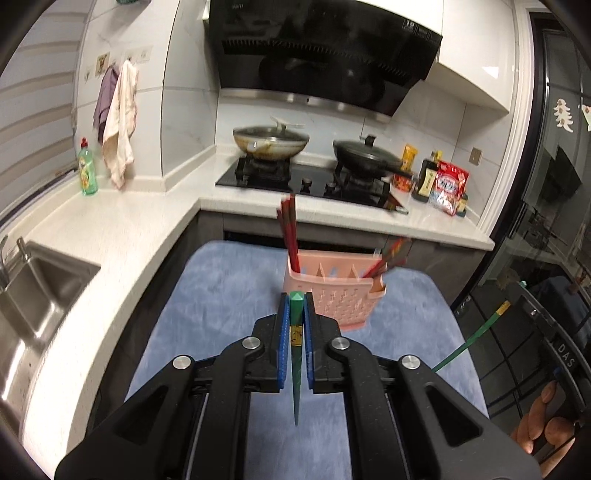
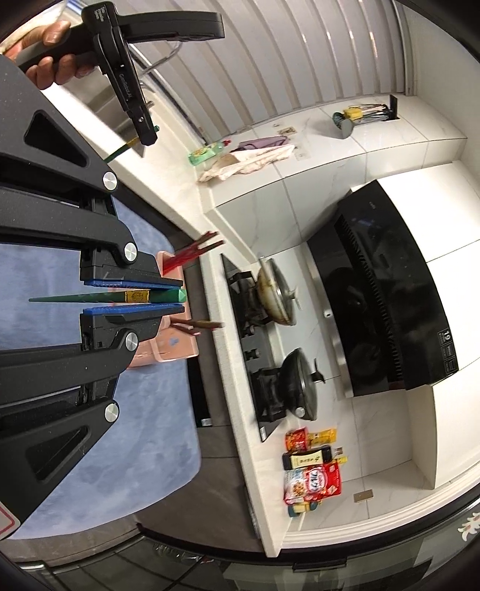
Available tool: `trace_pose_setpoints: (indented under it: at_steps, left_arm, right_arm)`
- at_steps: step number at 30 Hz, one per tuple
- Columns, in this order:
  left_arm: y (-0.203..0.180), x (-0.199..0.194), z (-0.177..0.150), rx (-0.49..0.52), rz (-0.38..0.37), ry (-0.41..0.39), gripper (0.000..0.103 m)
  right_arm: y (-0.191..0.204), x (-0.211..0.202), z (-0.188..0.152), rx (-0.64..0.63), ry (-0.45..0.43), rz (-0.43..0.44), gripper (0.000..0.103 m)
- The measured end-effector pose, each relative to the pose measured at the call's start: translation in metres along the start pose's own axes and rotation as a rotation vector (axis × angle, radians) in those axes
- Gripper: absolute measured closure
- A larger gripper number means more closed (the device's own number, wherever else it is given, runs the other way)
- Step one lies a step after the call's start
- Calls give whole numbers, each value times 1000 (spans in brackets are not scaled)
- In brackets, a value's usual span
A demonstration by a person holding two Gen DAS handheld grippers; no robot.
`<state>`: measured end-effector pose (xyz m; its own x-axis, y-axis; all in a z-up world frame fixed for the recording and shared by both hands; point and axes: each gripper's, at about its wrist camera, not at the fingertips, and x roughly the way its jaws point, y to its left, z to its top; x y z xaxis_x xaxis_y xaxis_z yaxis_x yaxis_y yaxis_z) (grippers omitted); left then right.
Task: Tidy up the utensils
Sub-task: 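Lift and carry both green chopsticks over the pink holder with both tools, then open both tools to drop the green chopsticks into the holder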
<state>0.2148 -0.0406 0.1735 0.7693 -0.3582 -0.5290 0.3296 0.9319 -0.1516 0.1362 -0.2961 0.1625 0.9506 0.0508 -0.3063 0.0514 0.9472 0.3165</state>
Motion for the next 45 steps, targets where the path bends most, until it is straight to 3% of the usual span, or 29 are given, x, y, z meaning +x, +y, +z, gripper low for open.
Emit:
trace_pose_setpoints:
  at_steps: [9, 15, 22, 37, 39, 41, 42, 45]
  left_arm:
    - [-12, 11, 82, -26, -8, -163, 96]
    - [-21, 38, 121, -36, -17, -216, 96]
    - [-29, 75, 132, 0, 17, -228, 96]
    - [-25, 133, 109, -4, 23, -164, 96]
    - [-24, 138, 106, -17, 29, -152, 92]
    - [-21, 141, 103, -27, 51, -138, 66]
    - [-20, 140, 101, -31, 58, -142, 60]
    - [-19, 136, 98, -24, 71, -142, 59]
  right_arm:
    - [2, 48, 66, 20, -88, 10, 96]
    - [1, 85, 106, 42, -135, -2, 96]
    - [-3, 131, 113, 41, -119, -25, 96]
    - [-9, 189, 69, -3, 14, -54, 95]
    - [-8, 189, 66, -12, 11, -53, 93]
    - [-6, 186, 66, -23, 6, -55, 91]
    - [-6, 184, 66, -23, 7, -51, 91]
    - [-4, 180, 68, -25, 8, -48, 86]
